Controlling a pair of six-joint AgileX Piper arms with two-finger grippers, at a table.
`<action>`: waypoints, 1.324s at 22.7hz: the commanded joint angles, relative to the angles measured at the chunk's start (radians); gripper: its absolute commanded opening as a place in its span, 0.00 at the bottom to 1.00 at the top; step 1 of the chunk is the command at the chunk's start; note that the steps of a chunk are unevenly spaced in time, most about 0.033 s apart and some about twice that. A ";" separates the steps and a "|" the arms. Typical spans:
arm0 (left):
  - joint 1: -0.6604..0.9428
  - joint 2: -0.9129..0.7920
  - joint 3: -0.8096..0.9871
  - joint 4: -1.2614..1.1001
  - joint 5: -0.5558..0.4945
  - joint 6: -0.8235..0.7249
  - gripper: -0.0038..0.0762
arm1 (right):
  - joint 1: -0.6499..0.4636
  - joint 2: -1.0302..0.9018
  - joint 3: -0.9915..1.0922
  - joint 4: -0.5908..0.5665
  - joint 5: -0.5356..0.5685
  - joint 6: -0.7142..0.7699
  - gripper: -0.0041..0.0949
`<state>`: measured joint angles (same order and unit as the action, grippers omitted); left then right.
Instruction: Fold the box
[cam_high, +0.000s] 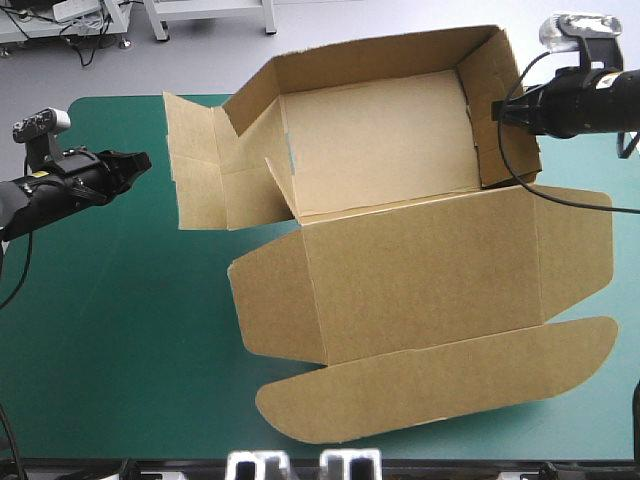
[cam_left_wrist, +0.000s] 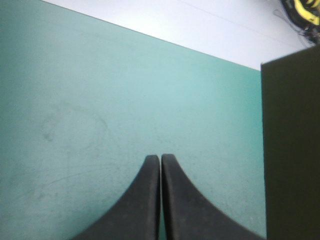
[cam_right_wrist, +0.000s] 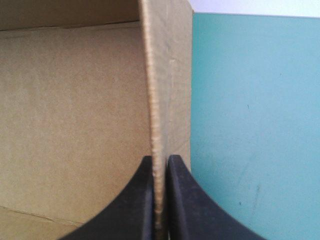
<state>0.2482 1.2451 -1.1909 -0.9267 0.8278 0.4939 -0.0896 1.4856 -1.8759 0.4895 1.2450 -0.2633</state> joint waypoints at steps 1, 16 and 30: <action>-0.001 -0.017 -0.030 -0.169 0.005 0.063 0.04 | -0.053 -0.097 -0.032 0.147 -0.028 -0.014 0.02; -0.001 -0.020 -0.030 -0.649 0.353 0.253 0.04 | -0.078 -0.132 -0.057 0.230 -0.011 -0.048 0.02; -0.027 -0.096 -0.058 -0.599 0.370 0.275 0.03 | 0.009 -0.087 0.017 0.219 -0.079 -0.059 0.02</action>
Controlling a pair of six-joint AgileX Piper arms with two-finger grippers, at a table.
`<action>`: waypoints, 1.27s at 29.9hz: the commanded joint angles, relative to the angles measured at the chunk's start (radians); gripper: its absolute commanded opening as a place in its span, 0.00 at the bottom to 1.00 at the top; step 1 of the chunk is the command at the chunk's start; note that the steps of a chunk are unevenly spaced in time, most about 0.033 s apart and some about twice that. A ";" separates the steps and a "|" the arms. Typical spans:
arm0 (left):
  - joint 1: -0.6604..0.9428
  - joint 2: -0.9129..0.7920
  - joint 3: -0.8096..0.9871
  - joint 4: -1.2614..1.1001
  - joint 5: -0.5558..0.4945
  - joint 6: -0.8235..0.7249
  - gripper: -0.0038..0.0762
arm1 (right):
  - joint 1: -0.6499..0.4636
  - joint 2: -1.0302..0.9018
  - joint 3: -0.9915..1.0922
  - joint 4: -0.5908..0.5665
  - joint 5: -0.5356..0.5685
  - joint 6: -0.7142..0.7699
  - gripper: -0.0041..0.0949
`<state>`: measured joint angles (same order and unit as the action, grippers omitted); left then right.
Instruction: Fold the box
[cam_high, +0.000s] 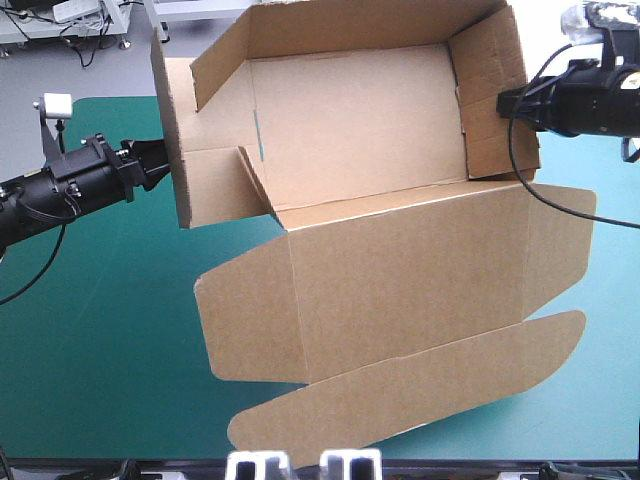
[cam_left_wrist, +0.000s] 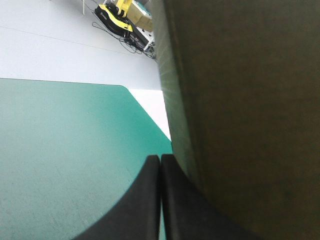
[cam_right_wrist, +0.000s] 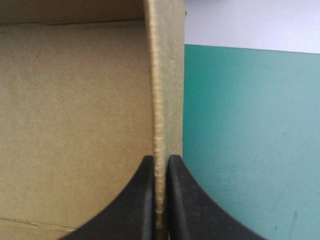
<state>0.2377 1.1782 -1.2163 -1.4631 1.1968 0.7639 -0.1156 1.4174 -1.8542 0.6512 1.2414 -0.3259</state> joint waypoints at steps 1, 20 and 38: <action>-0.022 -0.029 -0.032 -0.052 0.001 0.005 0.03 | 0.048 -0.014 0.002 0.055 -0.087 0.004 0.02; -0.041 -0.041 -0.032 -0.032 0.037 0.007 0.05 | 0.167 0.070 0.021 -0.001 -0.167 0.014 0.02; -0.041 -0.041 -0.032 0.088 0.051 -0.046 0.43 | 0.258 0.125 0.021 0.008 -0.257 0.034 0.02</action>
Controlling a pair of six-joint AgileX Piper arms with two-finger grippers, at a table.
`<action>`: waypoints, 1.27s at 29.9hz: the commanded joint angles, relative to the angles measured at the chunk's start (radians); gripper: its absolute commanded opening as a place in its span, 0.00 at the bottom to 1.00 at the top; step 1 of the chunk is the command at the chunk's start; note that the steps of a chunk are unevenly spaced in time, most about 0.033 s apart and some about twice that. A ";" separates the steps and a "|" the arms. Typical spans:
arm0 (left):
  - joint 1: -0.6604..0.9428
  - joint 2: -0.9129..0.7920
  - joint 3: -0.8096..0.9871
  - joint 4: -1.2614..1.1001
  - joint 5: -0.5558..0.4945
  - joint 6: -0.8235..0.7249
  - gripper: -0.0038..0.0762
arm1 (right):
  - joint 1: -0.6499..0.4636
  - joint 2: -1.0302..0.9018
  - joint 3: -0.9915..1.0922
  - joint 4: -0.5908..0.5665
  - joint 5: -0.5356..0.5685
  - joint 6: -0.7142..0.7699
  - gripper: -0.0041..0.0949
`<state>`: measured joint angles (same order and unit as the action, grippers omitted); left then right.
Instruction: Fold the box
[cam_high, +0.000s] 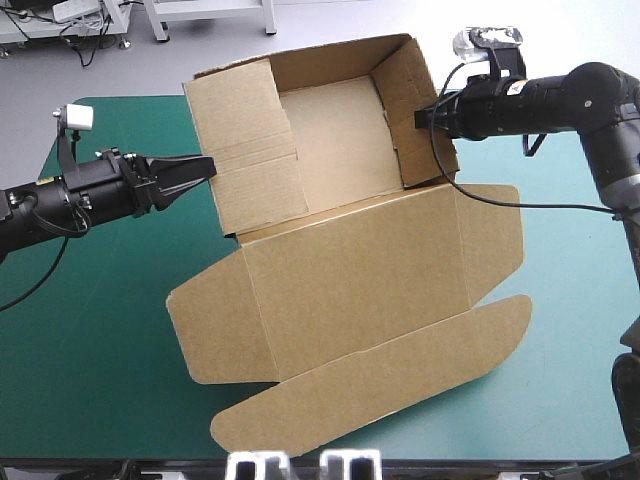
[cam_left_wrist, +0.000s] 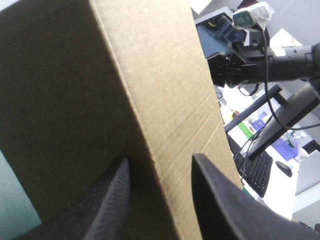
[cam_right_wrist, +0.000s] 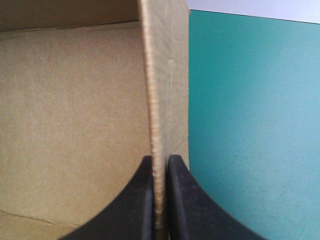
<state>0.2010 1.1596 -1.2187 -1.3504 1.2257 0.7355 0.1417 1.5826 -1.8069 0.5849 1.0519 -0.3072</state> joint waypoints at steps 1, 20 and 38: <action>-0.004 -0.023 -0.030 -0.006 0.012 -0.019 0.43 | 0.001 -0.040 -0.027 0.080 -0.069 0.015 0.02; -0.004 -0.021 -0.030 0.287 -0.134 -0.236 0.43 | 0.284 -0.040 -0.027 -0.157 -0.164 0.130 0.03; -0.007 0.082 -0.030 0.559 -0.222 -0.378 0.04 | 0.350 -0.040 -0.012 -0.196 -0.096 0.241 0.03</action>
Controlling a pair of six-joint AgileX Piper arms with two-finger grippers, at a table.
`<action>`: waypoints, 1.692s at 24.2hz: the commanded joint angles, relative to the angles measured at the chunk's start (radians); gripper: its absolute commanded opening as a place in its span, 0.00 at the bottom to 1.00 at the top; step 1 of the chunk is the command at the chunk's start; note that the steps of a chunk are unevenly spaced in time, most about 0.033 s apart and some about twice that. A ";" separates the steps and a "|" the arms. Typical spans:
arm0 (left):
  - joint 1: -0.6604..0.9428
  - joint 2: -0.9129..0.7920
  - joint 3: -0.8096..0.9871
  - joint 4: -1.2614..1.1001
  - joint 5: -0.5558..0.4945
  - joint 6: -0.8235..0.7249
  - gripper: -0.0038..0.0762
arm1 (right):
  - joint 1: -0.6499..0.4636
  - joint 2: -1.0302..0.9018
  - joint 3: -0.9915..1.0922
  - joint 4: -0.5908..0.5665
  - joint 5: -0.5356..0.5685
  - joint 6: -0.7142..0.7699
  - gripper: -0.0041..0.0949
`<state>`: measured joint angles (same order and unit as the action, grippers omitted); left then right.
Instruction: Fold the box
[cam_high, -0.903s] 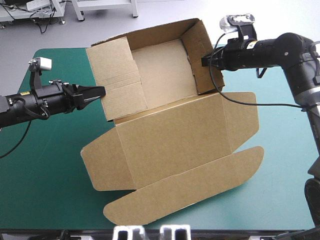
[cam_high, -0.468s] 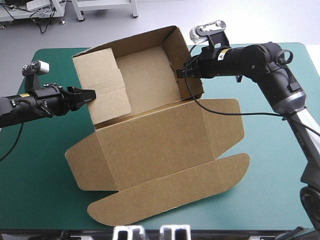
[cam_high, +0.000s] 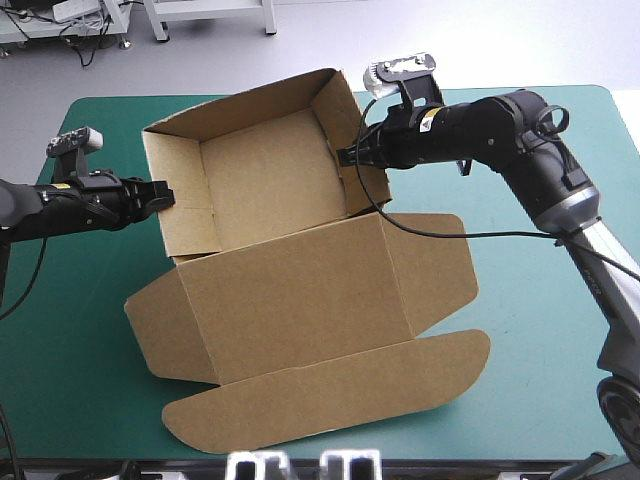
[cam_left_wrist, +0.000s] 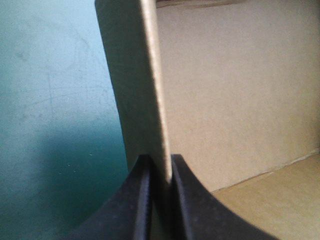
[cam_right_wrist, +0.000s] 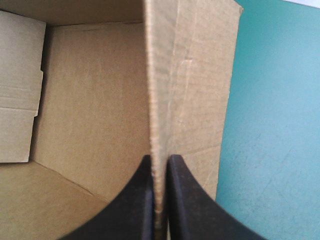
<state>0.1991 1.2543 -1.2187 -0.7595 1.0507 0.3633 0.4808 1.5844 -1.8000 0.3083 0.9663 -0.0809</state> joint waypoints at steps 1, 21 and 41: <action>-0.005 -0.015 -0.030 -0.039 -0.047 -0.006 0.04 | 0.011 -0.042 -0.012 0.059 -0.005 0.032 0.03; -0.438 0.041 -0.030 0.353 -0.095 -0.192 0.04 | 0.011 0.026 0.154 -0.168 0.217 0.289 0.03; -0.464 0.332 -0.030 0.532 -0.175 -0.194 0.04 | 0.011 0.306 0.154 -0.178 0.045 0.212 0.07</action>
<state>-0.2493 1.5890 -1.2397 -0.1851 0.8827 0.1125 0.4850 1.8913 -1.6388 0.1200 1.0679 0.1745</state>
